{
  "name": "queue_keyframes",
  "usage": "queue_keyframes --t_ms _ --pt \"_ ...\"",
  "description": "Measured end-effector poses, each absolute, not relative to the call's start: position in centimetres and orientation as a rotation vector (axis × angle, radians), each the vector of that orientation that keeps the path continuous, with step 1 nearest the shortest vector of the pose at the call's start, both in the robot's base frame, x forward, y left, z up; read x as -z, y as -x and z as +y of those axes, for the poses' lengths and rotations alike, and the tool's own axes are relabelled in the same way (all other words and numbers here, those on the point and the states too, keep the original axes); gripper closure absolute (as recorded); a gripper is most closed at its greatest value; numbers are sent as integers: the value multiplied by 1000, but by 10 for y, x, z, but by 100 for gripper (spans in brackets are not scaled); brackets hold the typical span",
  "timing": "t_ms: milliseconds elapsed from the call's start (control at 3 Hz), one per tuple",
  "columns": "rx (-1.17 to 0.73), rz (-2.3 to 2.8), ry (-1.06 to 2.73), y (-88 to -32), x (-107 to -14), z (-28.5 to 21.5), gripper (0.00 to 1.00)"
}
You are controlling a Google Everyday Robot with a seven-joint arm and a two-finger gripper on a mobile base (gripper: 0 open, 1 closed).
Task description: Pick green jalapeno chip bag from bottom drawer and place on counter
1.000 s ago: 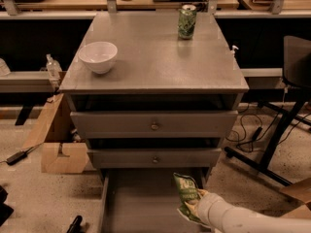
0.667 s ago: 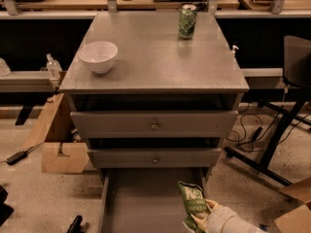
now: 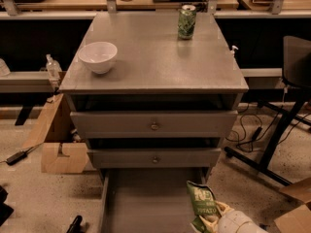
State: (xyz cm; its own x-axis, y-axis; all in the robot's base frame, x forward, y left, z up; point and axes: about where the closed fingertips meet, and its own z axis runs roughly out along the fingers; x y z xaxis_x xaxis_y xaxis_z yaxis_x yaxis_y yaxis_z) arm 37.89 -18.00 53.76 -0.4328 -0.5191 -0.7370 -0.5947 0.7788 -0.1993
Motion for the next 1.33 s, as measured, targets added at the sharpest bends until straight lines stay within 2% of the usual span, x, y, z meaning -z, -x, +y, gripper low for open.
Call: queue_keyframes --t_ms 333,1000,1333 --pt "-123 2100 808 -400 -567 -186 100" --pt "16 2049 882 -472 -700 -208 100" --pt "100 2002 958 -514 -766 -203 100"
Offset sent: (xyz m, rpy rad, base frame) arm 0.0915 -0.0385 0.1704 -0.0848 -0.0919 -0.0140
